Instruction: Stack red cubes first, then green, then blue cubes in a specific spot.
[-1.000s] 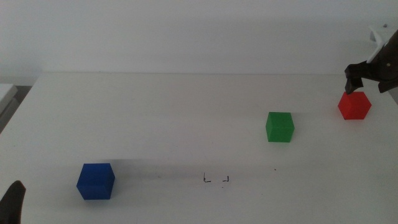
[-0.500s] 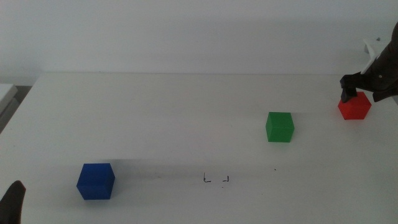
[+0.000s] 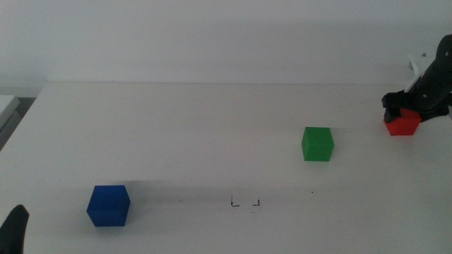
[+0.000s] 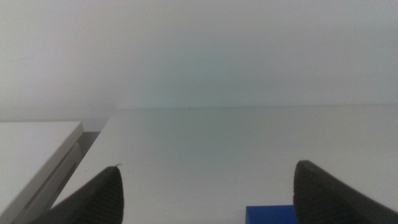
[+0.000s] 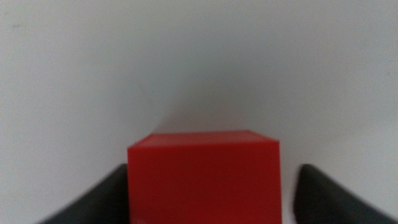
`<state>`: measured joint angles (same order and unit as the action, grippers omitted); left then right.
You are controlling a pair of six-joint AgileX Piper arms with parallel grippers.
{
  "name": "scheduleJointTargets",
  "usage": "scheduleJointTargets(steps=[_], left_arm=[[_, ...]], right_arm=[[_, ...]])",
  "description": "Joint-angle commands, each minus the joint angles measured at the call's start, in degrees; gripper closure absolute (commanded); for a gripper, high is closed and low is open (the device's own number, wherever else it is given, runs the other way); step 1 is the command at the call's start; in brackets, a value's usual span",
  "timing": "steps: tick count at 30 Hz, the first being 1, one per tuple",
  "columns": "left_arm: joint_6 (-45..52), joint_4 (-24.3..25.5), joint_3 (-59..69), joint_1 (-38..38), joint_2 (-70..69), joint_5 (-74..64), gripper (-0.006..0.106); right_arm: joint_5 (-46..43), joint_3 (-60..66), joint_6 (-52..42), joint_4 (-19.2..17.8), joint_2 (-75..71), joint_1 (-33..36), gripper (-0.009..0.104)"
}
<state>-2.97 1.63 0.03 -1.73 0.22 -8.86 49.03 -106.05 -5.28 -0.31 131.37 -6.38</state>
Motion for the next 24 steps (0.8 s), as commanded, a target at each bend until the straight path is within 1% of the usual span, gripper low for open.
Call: scheduleJointTargets(steps=[1, 3, 5, 6, 7, 9, 10, 12, 16, 20, 24], left_arm=[[-0.09, 0.06, -0.03, 0.06, -0.22, 0.62, 0.008], [-0.09, 0.06, -0.03, 0.06, -0.22, 0.62, 0.008], [-0.09, 0.06, -0.03, 0.06, -0.22, 0.62, 0.008], [-0.09, 0.06, -0.03, 0.06, -0.22, 0.62, 0.008], [-0.09, 0.06, -0.03, 0.06, -0.22, 0.62, 0.008], [-0.09, 0.06, -0.03, 0.06, -0.22, 0.62, 0.008], [-0.09, 0.06, -0.03, 0.06, -0.22, 0.62, 0.008], [-0.09, 0.06, -0.03, 0.06, -0.22, 0.62, 0.008], [-0.09, 0.06, -0.03, 0.06, -0.22, 0.62, 0.008], [-0.09, 0.06, -0.03, 0.06, -0.22, 0.76, 0.008], [-0.09, 0.06, -0.03, 0.06, -0.22, 0.76, 0.008]], right_arm=[[-1.72, -0.41, -0.09, -0.91, -0.13, -0.50, 0.040], [-1.97, -0.41, -0.09, -0.91, -0.32, -0.50, 0.066], [-1.13, -0.41, -0.09, -0.78, -1.01, -0.38, 0.090], [-0.31, -0.41, -0.09, -1.05, -1.63, -0.38, 0.097], [0.31, -0.41, -0.09, -1.04, -2.45, -0.27, 0.097], [2.14, -0.41, 1.00, -1.21, -5.05, 0.14, 0.091], [3.34, -0.41, 1.74, -1.21, -6.45, 0.30, 0.090], [4.95, 0.39, 4.64, -1.21, -10.54, 1.27, 0.090], [4.26, 6.76, 10.63, -2.15, -20.41, 5.11, 0.090], [4.80, 12.75, 21.22, -5.74, -28.19, 11.83, 0.090], [9.97, 13.85, 31.92, -11.07, -31.15, 21.34, 0.090]])
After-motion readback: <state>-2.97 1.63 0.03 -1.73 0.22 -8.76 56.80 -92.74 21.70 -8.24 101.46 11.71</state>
